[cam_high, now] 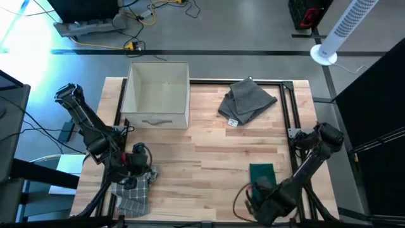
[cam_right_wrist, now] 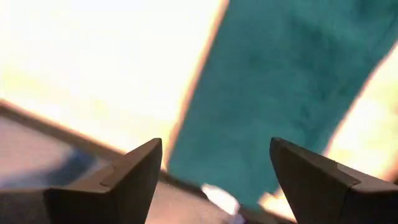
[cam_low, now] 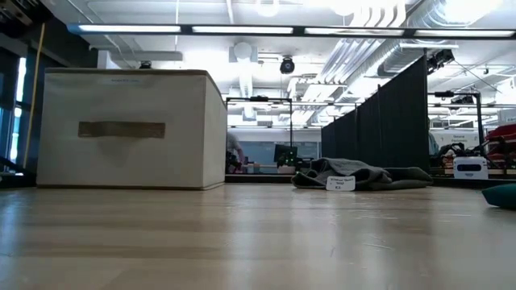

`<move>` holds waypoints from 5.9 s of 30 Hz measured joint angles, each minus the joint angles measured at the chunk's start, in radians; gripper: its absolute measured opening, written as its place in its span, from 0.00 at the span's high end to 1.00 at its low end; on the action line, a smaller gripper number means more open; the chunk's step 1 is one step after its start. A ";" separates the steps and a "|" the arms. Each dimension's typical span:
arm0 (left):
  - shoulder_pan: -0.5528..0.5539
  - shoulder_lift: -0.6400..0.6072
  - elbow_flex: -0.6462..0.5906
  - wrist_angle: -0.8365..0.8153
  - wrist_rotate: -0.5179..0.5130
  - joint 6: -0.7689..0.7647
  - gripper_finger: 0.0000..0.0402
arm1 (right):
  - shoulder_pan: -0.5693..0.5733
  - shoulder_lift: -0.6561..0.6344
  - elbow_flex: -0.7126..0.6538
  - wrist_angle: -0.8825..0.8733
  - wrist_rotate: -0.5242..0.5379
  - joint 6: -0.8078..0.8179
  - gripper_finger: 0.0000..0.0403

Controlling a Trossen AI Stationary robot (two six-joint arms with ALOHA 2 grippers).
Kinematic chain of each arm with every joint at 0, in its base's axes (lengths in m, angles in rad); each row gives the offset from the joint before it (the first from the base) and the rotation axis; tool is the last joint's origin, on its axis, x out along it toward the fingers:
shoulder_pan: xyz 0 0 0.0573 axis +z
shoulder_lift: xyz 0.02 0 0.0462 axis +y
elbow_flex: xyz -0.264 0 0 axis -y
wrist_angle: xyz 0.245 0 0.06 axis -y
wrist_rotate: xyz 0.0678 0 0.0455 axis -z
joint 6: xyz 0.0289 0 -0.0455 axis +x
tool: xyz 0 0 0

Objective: Fold towel
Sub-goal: Fold the green towel, then fold the gray towel

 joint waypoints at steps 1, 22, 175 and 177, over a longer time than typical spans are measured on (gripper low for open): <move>0.001 0.000 0.000 0.001 0.001 0.000 1.00 | -0.012 0.012 -0.002 -0.040 0.004 0.041 0.29; 0.006 0.000 0.000 0.007 0.030 0.028 1.00 | -0.052 -0.095 -0.348 0.276 -0.053 0.201 0.29; 0.353 0.000 0.000 0.241 0.259 0.133 1.00 | -1.326 -0.126 -0.363 0.433 0.070 -2.471 0.56; 0.353 0.000 0.000 0.239 0.259 0.133 1.00 | -1.324 -0.126 -0.363 0.457 0.081 -2.473 0.54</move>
